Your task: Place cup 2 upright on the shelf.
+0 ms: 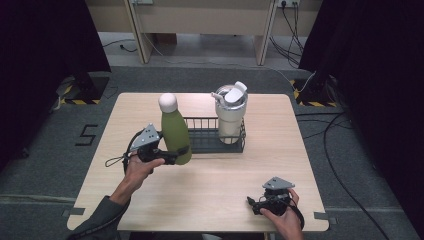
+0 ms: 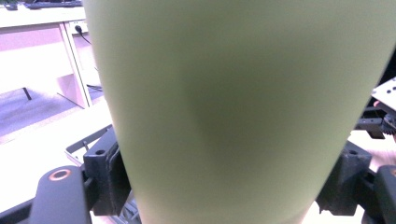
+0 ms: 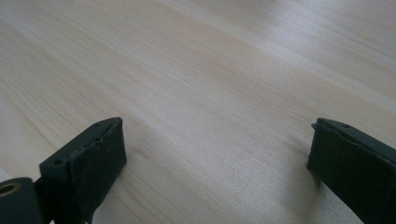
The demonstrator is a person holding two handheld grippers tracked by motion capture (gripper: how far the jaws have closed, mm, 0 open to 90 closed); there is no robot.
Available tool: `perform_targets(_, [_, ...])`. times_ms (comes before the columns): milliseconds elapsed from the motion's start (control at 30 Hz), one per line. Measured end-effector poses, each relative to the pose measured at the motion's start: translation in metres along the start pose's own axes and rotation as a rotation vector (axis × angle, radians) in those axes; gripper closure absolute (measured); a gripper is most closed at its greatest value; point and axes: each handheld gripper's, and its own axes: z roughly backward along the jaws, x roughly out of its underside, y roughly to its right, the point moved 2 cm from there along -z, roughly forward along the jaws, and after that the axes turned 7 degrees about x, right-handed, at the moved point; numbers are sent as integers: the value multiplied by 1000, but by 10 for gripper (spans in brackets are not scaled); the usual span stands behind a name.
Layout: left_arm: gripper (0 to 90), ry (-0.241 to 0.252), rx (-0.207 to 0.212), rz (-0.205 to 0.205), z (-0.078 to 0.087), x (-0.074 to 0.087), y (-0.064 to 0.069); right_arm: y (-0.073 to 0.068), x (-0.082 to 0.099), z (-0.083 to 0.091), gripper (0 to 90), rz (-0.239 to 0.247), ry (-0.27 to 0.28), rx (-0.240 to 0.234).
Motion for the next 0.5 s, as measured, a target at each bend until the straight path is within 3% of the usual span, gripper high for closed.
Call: perform_targets(500, [208,2,-15,-5,-14,-28,-13,0,0,0,44,-1,-3,0])
